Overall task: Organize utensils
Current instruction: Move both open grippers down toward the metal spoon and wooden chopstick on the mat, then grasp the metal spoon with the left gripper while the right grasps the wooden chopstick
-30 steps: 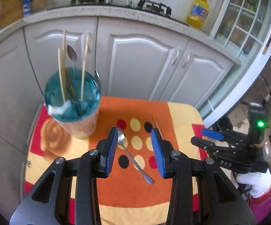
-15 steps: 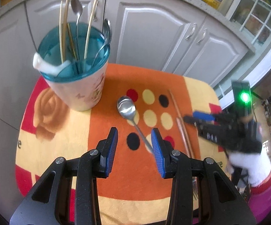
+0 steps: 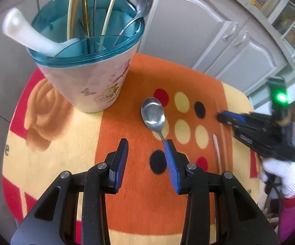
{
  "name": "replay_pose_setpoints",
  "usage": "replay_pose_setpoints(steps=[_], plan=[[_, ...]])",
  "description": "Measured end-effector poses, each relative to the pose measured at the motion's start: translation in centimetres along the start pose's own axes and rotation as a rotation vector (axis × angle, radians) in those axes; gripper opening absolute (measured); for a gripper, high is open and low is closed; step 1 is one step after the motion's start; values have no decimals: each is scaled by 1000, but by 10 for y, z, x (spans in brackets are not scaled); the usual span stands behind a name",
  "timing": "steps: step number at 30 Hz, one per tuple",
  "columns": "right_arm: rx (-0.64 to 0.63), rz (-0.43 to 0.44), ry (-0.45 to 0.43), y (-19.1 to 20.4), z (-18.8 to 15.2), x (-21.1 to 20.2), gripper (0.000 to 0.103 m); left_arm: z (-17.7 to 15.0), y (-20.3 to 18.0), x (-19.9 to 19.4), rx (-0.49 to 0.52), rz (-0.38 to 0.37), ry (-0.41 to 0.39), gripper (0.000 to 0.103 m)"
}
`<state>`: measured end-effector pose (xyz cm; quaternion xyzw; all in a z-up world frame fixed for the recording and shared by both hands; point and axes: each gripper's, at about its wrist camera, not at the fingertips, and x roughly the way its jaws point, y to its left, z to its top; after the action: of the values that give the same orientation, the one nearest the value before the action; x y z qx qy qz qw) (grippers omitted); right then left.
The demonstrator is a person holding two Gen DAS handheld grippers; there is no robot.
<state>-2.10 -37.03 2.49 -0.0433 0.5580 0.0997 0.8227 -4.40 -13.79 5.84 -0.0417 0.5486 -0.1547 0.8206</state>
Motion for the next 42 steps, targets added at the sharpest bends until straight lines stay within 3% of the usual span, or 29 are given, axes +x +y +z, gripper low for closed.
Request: replay_pose_setpoints(steps=[3,10,14,17,21,24,28,30,32,42], plan=[[28,-4,15,-18,-7,-6,11,5,1,13,-15,4,0,36],[68,83,1,-29,-20,-8,13,16,1,38,-38,31,-36,36],[94,141,0,-31,-21,-12,26,20,3,48,-49,35,-46,36],[81,150,2,-25,-18,-10,27,23,5,55,-61,35,-44,36],[74,139,5,-26,-15,-6,27,27,2,59,-63,39,-59,35],[79,134,3,-23,-5,1,27,27,-3,60,-45,26,-59,13],[28,116,8,-10,0,4,21,21,-5,54,-7,21,-63,7],[-9,116,19,-1,0,4,12,20,-2,49,-13,4,-50,6],[-37,116,27,4,0,5,11,15,6,43,-25,-11,-29,5],[-37,116,60,3,4,9,13,-3,17,36,-22,-51,34,7]])
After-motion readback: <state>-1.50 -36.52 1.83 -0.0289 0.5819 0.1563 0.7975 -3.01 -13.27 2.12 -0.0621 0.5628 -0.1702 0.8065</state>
